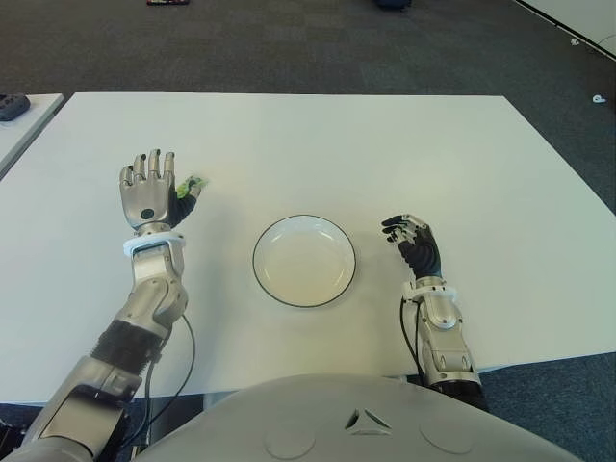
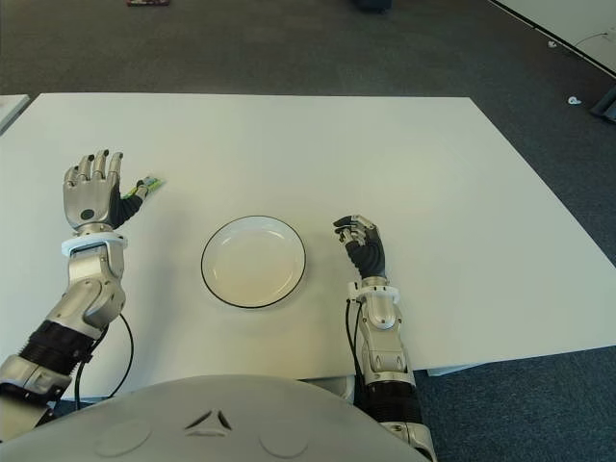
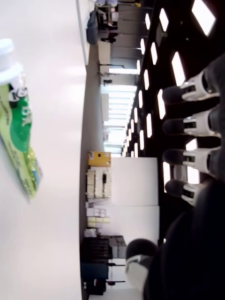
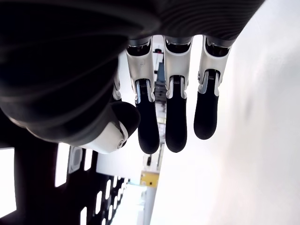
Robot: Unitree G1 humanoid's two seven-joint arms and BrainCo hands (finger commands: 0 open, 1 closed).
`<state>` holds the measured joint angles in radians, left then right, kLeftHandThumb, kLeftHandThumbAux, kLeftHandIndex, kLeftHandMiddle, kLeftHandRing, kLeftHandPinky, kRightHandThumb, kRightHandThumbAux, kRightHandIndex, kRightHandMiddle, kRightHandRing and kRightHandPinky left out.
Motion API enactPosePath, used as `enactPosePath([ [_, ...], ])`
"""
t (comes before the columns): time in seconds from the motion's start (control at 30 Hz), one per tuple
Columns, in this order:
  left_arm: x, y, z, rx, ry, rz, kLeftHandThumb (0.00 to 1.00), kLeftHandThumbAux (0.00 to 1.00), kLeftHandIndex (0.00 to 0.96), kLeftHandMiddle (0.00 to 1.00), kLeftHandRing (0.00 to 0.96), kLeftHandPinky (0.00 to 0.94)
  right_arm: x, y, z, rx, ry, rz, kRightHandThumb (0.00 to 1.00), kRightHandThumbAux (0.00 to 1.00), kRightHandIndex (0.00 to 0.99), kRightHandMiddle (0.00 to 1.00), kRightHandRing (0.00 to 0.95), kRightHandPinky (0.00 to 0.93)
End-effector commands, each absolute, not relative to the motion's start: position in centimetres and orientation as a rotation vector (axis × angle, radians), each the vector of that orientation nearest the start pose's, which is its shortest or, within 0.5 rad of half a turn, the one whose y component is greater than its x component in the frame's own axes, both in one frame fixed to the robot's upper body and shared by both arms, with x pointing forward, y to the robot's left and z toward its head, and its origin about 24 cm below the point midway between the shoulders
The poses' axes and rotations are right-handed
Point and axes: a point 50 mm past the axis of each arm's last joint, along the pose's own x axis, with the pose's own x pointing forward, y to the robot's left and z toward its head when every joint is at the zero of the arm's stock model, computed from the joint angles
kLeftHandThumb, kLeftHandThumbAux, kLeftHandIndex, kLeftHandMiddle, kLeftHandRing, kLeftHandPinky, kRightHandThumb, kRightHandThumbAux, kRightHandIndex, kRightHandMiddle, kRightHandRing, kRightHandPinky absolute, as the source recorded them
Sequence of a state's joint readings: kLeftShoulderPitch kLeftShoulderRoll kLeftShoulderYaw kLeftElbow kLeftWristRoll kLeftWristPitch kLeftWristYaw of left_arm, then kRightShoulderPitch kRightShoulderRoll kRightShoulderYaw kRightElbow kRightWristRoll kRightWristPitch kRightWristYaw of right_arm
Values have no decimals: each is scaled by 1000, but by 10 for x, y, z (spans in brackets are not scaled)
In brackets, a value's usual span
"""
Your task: Put the toothpaste on the table into the plate.
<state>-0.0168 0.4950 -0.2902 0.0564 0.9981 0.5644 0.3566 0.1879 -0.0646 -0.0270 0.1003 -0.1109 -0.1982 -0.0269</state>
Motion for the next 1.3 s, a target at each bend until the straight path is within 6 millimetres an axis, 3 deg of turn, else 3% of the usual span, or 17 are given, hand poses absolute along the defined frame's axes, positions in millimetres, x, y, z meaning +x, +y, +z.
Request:
enactPosePath([
  [0.03, 238, 235, 41, 1581, 87, 423, 521, 194, 0, 0, 0, 7, 211, -179, -4, -163, 84, -61, 703, 732, 420, 431, 422, 436],
  [0.37, 230, 240, 37, 1594, 85, 499, 509, 183, 0, 0, 0, 1, 212, -178, -5, -140, 71, -59, 704, 733, 420, 427, 419, 440],
  [0.57, 229, 241, 35, 1598, 171, 505, 503, 188, 0, 0, 0, 0, 213, -178, -7, -132, 73, -61, 705, 733, 420, 425, 417, 437],
  [0.97, 231, 241, 23, 1515, 506, 399, 518, 204, 0, 0, 0, 0, 212, -179, -7, -124, 64, -62, 707, 732, 421, 420, 414, 435],
  [1.3, 253, 249, 0, 1471, 702, 352, 502, 186, 0, 0, 0, 0, 212, -180, -7, -136, 64, -65, 706, 732, 422, 407, 402, 422],
])
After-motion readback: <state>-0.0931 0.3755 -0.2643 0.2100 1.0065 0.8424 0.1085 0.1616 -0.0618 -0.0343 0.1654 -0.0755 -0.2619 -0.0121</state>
